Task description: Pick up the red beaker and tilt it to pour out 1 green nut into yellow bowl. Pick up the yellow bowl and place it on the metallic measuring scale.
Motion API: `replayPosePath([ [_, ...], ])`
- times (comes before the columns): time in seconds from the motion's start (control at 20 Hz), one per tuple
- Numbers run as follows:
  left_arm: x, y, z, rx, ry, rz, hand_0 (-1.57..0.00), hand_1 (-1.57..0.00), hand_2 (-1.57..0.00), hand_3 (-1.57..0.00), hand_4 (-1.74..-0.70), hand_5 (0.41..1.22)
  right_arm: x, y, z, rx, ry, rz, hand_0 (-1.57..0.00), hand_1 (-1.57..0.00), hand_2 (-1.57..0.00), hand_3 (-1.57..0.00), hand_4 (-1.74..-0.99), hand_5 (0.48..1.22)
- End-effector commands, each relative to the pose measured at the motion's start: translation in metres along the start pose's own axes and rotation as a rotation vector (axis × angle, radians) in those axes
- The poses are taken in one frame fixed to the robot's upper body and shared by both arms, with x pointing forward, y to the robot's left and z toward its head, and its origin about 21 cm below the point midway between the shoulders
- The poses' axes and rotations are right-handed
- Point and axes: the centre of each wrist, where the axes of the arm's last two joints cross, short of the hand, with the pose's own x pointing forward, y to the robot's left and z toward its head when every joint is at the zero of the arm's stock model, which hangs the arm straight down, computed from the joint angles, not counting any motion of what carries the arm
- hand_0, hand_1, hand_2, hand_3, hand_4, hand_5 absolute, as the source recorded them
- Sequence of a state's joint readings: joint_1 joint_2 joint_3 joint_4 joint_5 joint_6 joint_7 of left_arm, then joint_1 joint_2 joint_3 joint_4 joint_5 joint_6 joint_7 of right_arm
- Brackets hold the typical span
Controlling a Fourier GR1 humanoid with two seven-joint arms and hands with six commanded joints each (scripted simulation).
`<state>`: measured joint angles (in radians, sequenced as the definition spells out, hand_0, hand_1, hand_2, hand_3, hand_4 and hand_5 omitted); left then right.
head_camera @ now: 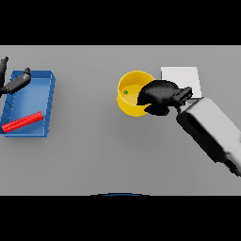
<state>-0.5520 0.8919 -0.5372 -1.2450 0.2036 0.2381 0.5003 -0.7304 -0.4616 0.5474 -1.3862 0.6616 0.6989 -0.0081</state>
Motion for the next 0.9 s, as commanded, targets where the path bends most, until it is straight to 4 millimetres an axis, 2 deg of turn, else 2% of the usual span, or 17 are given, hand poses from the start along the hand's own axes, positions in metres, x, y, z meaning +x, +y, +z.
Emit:
replayPosePath([
  [0.0,-0.002,0.002,0.001,-0.002,0.004,-0.003,0.0,0.0,0.0,0.0,-0.81,0.723,-0.003,0.001,0.004,0.002,0.009,-0.003,-1.57,-1.57,-1.56,-1.25,-1.72,1.219],
  [0.15,0.0,0.005,0.004,0.017,-0.001,-0.018,0.0,0.0,0.0,0.0,-0.8,0.723,-0.014,-0.008,0.019,-0.024,0.011,0.023,-1.57,-1.57,-1.56,-1.24,-1.719,1.22],
  [0.3,0.002,0.007,0.004,0.017,-0.004,-0.006,0.0,0.0,0.0,0.0,-0.81,0.741,-0.028,-0.017,0.025,-0.07,0.064,0.036,-1.57,-1.57,-1.57,-1.33,-1.72,1.221],
  [0.45,0.006,0.008,0.005,0.022,0.01,-0.018,0.0,0.0,0.0,0.0,-0.8,0.734,-0.052,-0.024,0.029,-0.108,0.141,0.033,-1.57,-1.57,-1.57,-1.26,-1.719,1.221],
  [0.7,0.006,0.005,0.013,0.015,0.034,-0.011,0.0,0.0,0.0,0.0,-0.82,0.759,-0.09,-0.019,0.032,-0.129,0.239,-0.046,-1.57,-1.57,-1.57,-1.2,-1.72,1.221],
  [0.85,0.005,0.007,0.012,0.02,0.04,-0.022,0.0,0.0,0.0,0.0,-0.83,0.773,-0.112,-0.01,0.033,-0.13,0.296,-0.071,-1.57,-1.57,-1.57,-1.17,-1.72,1.221],
])
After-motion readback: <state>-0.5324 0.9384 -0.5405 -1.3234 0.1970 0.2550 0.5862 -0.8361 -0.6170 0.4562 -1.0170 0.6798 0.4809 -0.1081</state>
